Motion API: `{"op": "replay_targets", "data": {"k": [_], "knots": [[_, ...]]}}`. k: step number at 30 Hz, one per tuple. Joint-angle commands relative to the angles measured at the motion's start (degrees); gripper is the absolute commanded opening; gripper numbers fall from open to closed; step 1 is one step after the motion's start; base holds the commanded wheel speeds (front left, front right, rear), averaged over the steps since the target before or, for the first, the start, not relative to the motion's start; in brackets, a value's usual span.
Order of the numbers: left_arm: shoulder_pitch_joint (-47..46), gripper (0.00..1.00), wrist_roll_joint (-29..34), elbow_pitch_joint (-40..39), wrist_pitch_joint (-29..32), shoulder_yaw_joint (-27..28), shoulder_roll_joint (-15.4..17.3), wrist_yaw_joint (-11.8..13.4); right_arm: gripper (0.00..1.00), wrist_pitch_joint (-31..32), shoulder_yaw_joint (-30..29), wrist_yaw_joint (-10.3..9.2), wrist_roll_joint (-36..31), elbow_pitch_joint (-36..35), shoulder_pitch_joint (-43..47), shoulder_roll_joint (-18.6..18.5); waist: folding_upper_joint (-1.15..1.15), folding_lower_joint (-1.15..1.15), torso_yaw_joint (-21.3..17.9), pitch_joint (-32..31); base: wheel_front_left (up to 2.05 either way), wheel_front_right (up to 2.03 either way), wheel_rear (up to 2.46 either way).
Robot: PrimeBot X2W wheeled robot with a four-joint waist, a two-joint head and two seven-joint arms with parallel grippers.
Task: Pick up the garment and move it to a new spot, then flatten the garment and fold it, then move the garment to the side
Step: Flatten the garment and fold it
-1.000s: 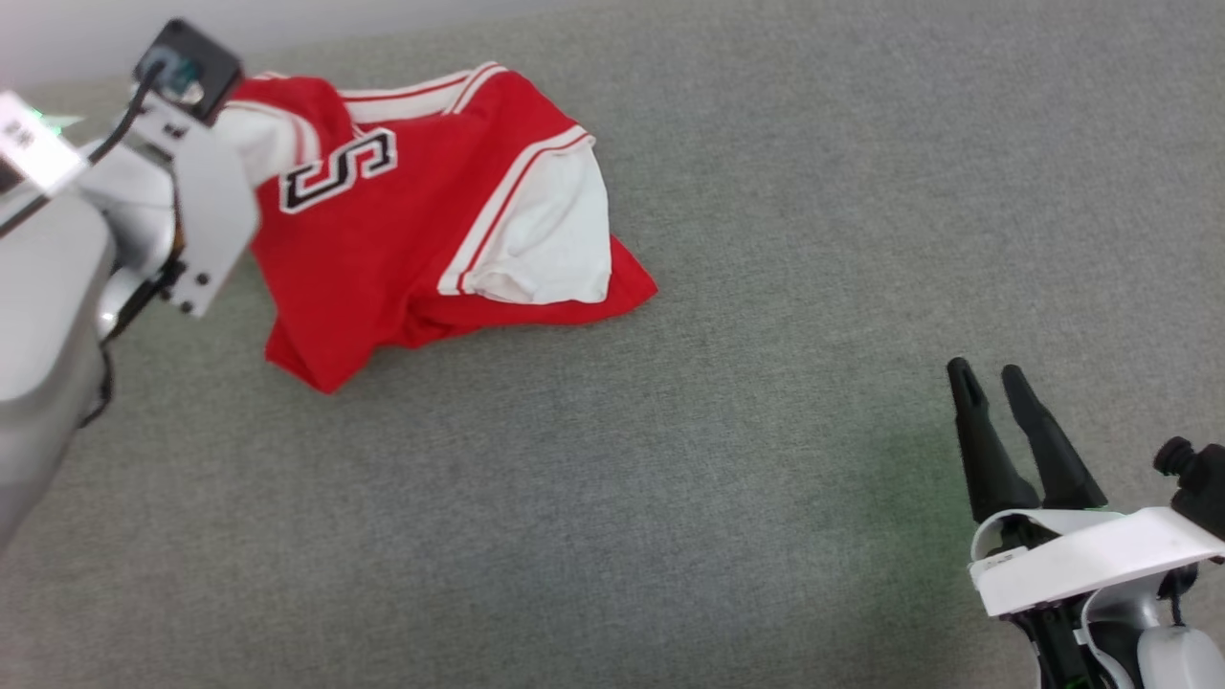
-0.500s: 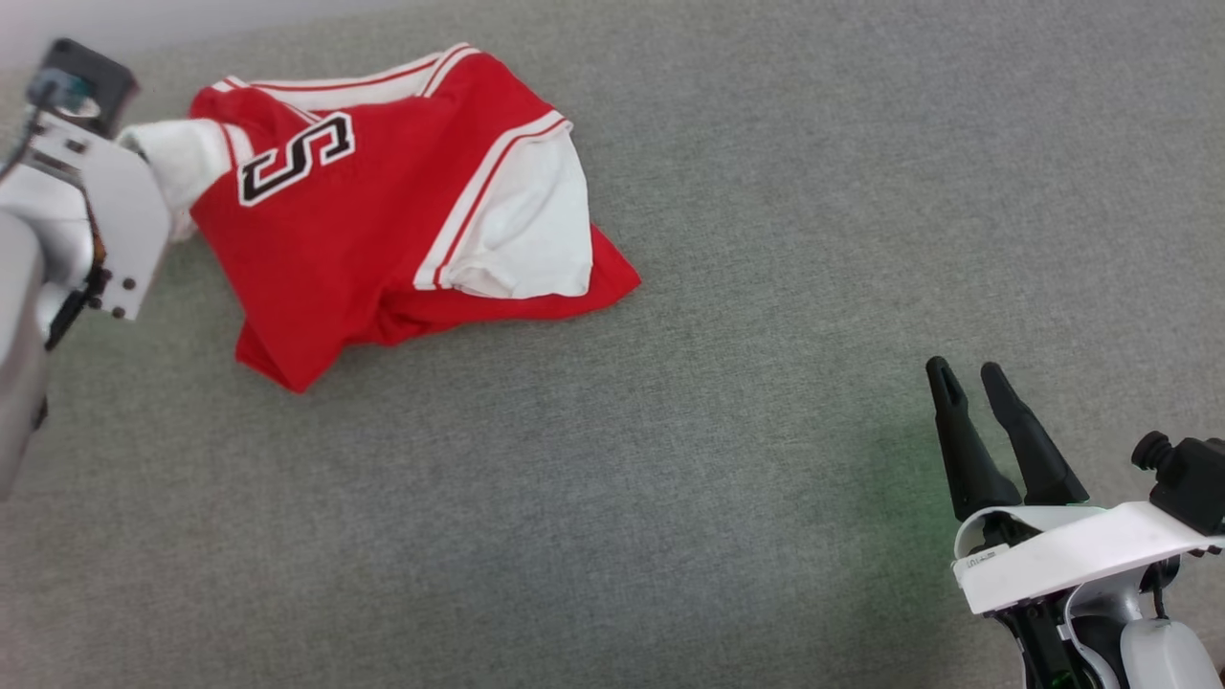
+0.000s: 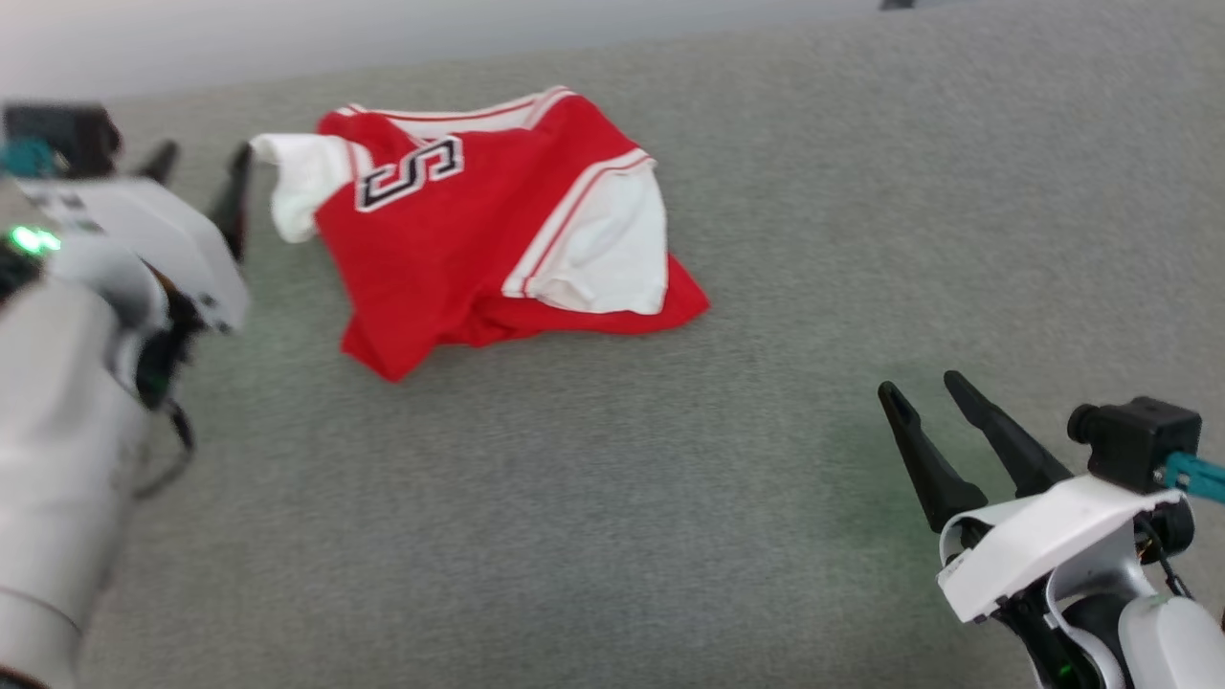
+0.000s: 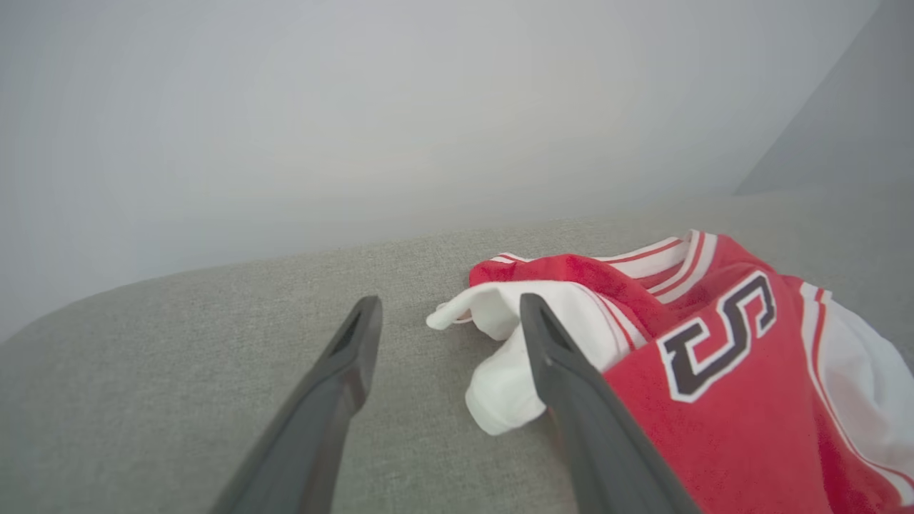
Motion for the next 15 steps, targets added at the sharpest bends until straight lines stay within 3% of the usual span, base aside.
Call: {"op": "replay_targets", "data": {"k": [1,7,15], "knots": [[4.15,1.00,-2.55,-2.34,-2.82,1.27,-1.00,0.13,1.00,2.07,1.18,-0.06,-0.56,0.10,-1.45,-1.56,0.00,0.00,4.11,-2.96,0.00,0.00,0.00],[14.27,1.00,-7.52,-9.26,-8.85,4.71,-3.31,0.82,1.00,7.88,2.88,-0.06,-0.58,1.12,-4.99,-6.22,0.00,0.00,8.89,-3.77,0.00,0.00,0.00],[34.36,1.00,-8.99,-29.37,-11.46,15.22,-5.09,8.75,1.00,21.29,1.91,-0.06,5.60,5.87,-13.29,-11.99,0.00,0.00,16.51,-2.72,0.00,0.00,0.00]]}}
